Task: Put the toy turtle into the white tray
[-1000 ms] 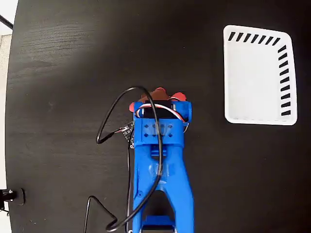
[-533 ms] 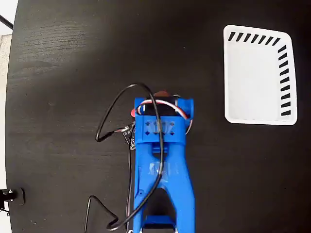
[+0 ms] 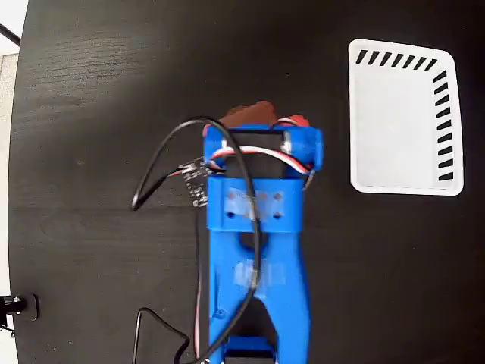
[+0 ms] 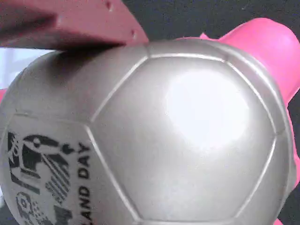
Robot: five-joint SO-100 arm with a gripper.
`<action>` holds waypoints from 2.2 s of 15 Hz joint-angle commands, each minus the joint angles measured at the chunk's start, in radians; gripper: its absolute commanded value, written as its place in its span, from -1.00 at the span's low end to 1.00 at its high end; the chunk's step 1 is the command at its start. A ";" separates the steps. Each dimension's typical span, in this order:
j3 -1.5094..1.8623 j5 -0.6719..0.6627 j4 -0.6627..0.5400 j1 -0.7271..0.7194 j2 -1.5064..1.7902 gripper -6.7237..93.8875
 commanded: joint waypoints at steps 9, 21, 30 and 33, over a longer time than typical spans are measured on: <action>-0.629 0.147 0.054 0.360 -0.264 -0.86; -0.821 0.176 0.048 0.545 -0.491 -0.86; -0.733 0.179 -0.052 0.552 -0.511 -0.81; -0.736 0.179 -0.055 0.552 -0.514 -0.66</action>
